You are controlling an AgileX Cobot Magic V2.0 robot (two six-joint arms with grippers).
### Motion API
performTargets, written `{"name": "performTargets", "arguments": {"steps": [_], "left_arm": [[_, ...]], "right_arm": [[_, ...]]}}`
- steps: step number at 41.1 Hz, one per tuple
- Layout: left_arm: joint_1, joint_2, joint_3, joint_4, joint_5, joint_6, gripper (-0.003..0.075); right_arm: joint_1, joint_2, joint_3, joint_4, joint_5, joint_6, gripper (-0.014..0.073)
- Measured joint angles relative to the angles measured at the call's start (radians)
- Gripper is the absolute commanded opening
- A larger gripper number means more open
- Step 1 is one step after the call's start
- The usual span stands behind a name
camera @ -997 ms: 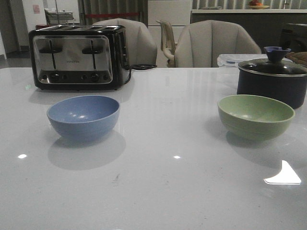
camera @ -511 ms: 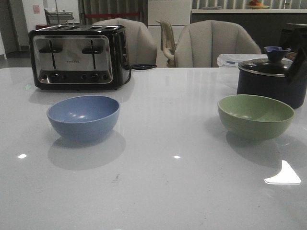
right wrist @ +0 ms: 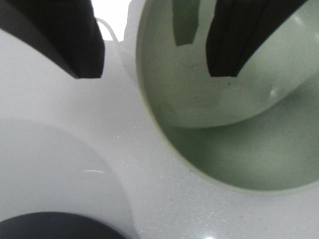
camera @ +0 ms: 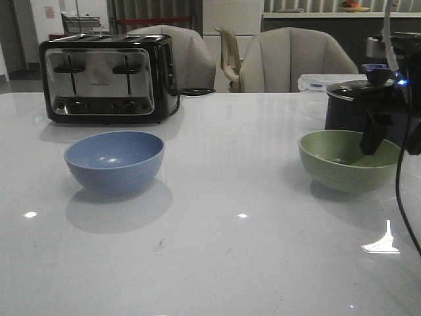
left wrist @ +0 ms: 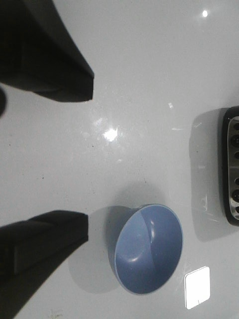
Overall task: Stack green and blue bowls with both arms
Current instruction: 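Lower the right gripper to the green bowl rim and grasp it, then lift the green bowl and set it down toward the table center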
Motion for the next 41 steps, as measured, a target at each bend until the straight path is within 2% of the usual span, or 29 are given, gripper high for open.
{"name": "performTargets", "arguments": {"steps": [4,11,22,34,41], "left_arm": [[0.000,0.000,0.000,0.000,0.000,0.000,0.0509],[0.000,0.002,0.000,0.000,0.000,0.000,0.0509],[0.000,0.004,0.000,0.000,0.000,0.000,0.0509],[0.000,0.004,0.000,0.000,0.000,0.000,0.0509],[0.000,0.004,0.000,0.000,0.000,0.000,0.0509]], "right_arm": [[0.000,0.044,-0.020,0.000,-0.002,0.000,0.0465],[0.000,0.062,-0.030,0.000,-0.003,0.002,0.0245],[0.000,0.057,-0.038,0.005,0.001,0.004,0.0048],[0.008,-0.034,-0.038,-0.006,0.074,0.004,0.0034],[0.073,-0.159,-0.038,0.000,0.132,0.004,0.0034]]}}
